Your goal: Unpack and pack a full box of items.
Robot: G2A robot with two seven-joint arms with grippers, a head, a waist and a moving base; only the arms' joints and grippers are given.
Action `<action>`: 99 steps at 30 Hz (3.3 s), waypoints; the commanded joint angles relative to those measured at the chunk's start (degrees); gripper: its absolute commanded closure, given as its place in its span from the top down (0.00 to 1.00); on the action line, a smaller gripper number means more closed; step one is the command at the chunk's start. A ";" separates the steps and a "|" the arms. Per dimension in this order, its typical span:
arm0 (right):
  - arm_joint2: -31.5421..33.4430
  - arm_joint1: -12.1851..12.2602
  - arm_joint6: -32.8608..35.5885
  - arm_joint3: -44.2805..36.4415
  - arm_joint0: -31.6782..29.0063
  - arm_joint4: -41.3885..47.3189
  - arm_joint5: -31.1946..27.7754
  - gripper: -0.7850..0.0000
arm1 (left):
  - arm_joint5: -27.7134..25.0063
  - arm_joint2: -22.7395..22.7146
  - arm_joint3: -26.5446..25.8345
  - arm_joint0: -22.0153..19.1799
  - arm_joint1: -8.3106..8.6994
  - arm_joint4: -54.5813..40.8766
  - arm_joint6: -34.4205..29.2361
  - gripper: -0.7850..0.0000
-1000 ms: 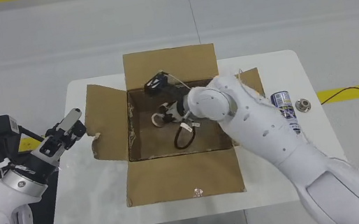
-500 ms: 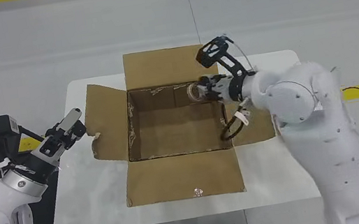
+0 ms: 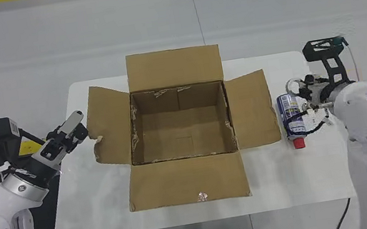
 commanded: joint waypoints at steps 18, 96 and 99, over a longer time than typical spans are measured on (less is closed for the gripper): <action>4.69 0.96 -0.86 15.93 -5.70 -7.52 1.23 0.00 | 0.00 0.00 0.00 0.00 0.00 0.00 0.00 1.00; 1.86 1.62 -6.03 21.62 5.56 43.09 -1.14 1.00 | -0.39 -5.40 -0.69 3.37 0.16 -0.68 8.07 1.00; 0.70 1.81 -6.08 22.56 5.90 44.35 -1.52 1.00 | -2.13 -5.60 -1.79 4.51 0.27 -1.34 6.45 1.00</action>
